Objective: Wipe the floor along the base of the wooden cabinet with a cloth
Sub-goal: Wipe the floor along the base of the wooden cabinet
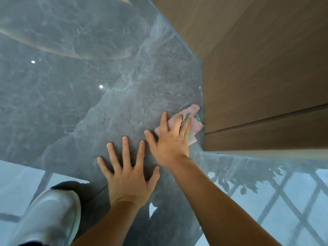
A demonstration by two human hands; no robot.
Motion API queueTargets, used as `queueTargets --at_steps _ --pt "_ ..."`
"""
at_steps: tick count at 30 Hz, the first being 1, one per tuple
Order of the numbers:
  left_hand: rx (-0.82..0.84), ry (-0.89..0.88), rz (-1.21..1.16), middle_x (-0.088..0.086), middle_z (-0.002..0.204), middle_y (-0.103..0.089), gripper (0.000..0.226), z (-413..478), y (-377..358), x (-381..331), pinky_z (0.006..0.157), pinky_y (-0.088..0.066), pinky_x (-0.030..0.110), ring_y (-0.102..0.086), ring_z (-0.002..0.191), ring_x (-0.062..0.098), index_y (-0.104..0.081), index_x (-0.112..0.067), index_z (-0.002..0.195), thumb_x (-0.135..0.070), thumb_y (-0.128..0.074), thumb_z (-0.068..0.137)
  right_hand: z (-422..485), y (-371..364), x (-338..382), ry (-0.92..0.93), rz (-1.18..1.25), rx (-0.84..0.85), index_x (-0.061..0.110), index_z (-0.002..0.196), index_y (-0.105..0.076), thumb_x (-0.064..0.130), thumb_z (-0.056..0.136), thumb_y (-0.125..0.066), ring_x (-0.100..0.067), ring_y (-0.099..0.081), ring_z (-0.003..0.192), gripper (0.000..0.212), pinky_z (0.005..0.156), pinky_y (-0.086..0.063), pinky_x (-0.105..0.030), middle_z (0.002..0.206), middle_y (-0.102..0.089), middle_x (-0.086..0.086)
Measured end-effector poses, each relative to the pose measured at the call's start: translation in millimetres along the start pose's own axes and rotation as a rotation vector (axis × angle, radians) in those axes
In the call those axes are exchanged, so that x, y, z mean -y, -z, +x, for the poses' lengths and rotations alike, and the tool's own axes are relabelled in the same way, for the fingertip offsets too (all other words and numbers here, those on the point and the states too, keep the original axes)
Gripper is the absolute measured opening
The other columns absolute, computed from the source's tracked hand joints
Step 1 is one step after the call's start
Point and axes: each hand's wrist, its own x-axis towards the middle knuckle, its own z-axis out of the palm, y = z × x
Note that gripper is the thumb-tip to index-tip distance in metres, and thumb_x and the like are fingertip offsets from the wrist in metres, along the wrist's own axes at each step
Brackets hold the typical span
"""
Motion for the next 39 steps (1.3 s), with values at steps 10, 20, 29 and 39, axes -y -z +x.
queueTargets --at_steps 10,20,29,39 --pt "-0.015 0.006 -0.013 0.012 0.166 -0.013 0.085 -1 -2 1 0.114 -0.003 0.072 -0.006 0.15 0.05 -0.019 -0.034 0.155 -0.075 -0.03 0.082 100 53 -31 -0.106 0.073 0.049 0.037 0.151 -0.008 0.075 0.079 -0.034 -0.041 0.006 0.145 0.085 0.116 -0.008 -0.058 0.158 0.001 -0.015" --pt "0.034 0.02 -0.029 0.012 0.167 -0.011 0.085 -1 2 -1 0.114 0.002 0.072 -0.001 0.15 0.049 -0.017 -0.036 0.155 -0.079 -0.026 0.081 -72 26 -38 -0.188 0.037 0.113 0.024 0.147 -0.019 0.065 0.071 -0.05 -0.047 -0.033 0.125 0.092 0.103 -0.036 -0.052 0.142 -0.03 -0.026" --pt "0.233 0.149 -0.215 0.009 0.151 -0.037 0.053 2 57 -16 0.109 -0.026 0.053 -0.032 0.134 0.042 -0.061 -0.027 0.128 -0.051 -0.031 0.09 -149 30 -67 -0.736 1.123 0.049 0.018 0.094 -0.071 0.019 0.088 -0.053 -0.028 -0.066 0.079 0.019 0.074 -0.058 -0.041 0.097 -0.071 -0.016" --pt "0.615 0.476 -0.707 0.024 0.118 -0.069 0.056 -7 79 -62 0.091 -0.057 0.049 -0.069 0.107 0.036 -0.064 0.0 0.118 -0.033 -0.077 0.074 -175 33 -48 -0.336 0.869 0.967 0.018 0.102 -0.064 0.034 0.087 -0.06 -0.014 -0.054 0.058 0.022 0.064 -0.044 -0.027 0.086 -0.068 -0.003"
